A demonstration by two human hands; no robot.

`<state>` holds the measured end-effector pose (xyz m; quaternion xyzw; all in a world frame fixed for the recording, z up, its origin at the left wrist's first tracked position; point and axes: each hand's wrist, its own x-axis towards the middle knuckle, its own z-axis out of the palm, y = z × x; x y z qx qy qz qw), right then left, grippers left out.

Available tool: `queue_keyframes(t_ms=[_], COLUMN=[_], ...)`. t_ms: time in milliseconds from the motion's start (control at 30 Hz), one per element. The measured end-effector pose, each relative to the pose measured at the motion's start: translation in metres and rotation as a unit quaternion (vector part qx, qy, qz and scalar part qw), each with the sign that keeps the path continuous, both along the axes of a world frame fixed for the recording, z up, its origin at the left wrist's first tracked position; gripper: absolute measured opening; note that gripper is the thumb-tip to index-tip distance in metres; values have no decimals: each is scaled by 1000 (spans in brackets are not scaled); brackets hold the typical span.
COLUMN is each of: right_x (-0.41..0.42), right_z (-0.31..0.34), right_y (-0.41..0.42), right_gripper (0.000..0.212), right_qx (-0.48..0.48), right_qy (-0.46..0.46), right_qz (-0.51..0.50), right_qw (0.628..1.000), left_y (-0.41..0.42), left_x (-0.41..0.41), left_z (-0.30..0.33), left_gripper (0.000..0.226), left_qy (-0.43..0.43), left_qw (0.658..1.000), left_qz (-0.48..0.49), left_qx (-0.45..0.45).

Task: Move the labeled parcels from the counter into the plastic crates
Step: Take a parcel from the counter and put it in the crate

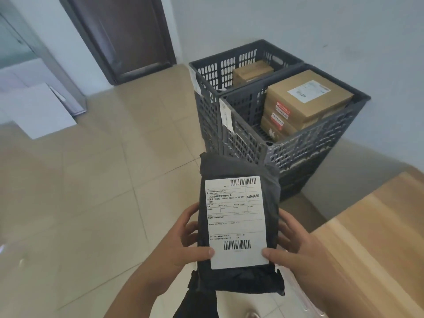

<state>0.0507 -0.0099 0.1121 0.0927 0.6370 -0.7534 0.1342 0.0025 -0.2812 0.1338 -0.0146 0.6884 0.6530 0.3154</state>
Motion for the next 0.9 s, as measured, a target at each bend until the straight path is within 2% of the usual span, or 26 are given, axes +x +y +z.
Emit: queue_keyframes(t_ms=[233,433,667,833,900], right_x=[-66,-155,-236,-278,-301], right_z=[-7,20,47,43,41], right_y=[-33,-66,-102,-105,-104], right_gripper=[73,83,75,62,63], right_qx=[7,38,56,12,3], right_qy=[-39,-34,29,7,-12], right_qz=[-4,-11,-34,-48,-51], right_qw=[999,999,997,999,999], left_y=[-34,-71,-101,-103,-102], left_x=[-60,-153,-255,-303,-326], left_z=[-15,-3,21,20,18], left_gripper=[85,88,91,100,99], left_qy=[-18,4,42,36,34], left_qw=[1000,999,997,997,997], left_qz=[17,5,-27,-46,-48], left_qx=[2,43,53,52,50])
